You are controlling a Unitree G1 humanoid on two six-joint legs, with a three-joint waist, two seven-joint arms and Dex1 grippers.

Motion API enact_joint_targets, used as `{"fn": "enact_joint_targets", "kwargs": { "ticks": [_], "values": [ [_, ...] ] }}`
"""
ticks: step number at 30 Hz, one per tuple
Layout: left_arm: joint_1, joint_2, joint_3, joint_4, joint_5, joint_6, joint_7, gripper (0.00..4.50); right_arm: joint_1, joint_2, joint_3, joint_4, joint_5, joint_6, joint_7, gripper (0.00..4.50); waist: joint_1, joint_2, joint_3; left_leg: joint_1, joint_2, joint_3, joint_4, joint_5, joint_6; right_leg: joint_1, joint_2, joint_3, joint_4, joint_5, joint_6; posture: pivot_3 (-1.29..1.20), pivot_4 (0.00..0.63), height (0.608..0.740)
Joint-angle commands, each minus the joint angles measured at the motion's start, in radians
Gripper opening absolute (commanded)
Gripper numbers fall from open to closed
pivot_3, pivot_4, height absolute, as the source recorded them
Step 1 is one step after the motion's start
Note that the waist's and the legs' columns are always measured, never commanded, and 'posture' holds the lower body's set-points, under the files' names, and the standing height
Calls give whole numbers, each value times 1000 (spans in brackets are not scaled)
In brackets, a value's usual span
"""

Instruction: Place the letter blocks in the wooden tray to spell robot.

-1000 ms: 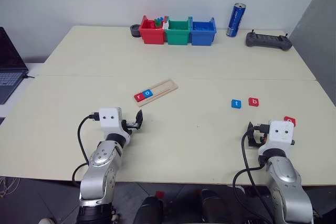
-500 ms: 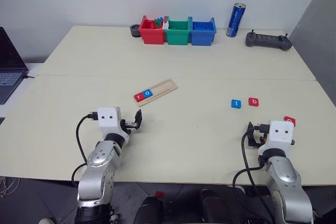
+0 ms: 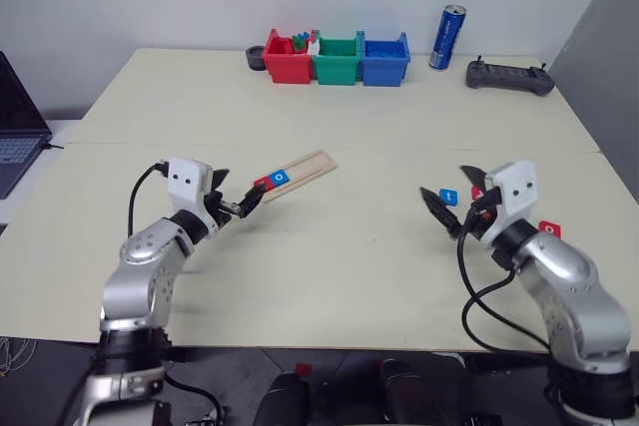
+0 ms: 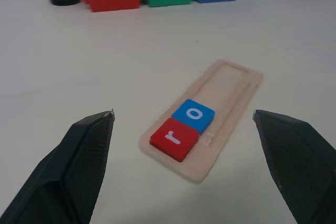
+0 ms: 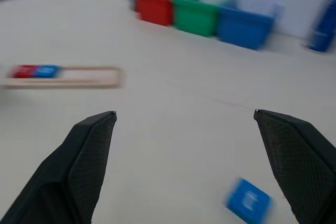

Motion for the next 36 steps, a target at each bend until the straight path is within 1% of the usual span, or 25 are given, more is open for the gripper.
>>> {"fn": "enact_joint_targets", "kwargs": {
  "ticks": [1,5,8,12,15,18,23,28,36],
  "values": [
    [-89,69,-37,133,6,-89,-193,4500,-72,-49,12,24,124,37,148,4469,0,0,0,0,0,0,0,0,0,0,0,0,0,0,0,0,150,740],
    [-237,118,-100,399,88,-244,-340,4500,-147,-83,56,66,174,58,234,4469,1,-1,1,-1,0,-2,0,0,0,0,0,-2,-1,0,0,0,150,740],
    [-343,122,-144,600,149,-368,-423,4500,-181,-78,86,89,172,56,242,4469,1,-1,1,-2,0,-2,0,0,0,0,0,-3,-1,0,-1,0,150,740],
    [-465,101,-180,850,223,-498,-459,4500,-204,-56,111,97,164,56,219,4469,1,-1,1,-2,0,-3,0,0,0,-1,0,-4,-1,0,-1,0,150,740],
    [-527,81,-183,975,261,-562,-443,4500,-196,-46,111,70,168,73,188,4469,1,-1,1,-3,0,-4,0,0,0,-1,-1,-4,-1,0,-1,0,150,740],
    [-570,63,-175,1044,285,-603,-404,4500,-176,-42,98,18,187,113,143,4469,1,-2,1,-4,-1,-4,0,0,0,-2,-1,-4,0,0,-1,0,150,740],
    [-594,40,-169,1101,316,-638,-340,4500,-148,-55,74,-42,219,171,93,4469,0,-2,2,-4,0,-5,0,0,0,-2,-1,-5,0,0,-1,0,150,740],
    [-592,20,-169,1111,329,-644,-324,4500,-141,-63,32,-89,274,234,46,4469,0,-2,2,-4,0,-5,1,0,0,-2,-1,-5,1,0,-1,0,150,740],
    [-572,16,-165,1119,345,-620,-307,4500,-160,-67,5,-128,351,317,-13,4469,-1,-2,2,-4,0,-5,1,0,0,-2,-1,-5,1,-1,-1,0,150,740]
  ]
}}
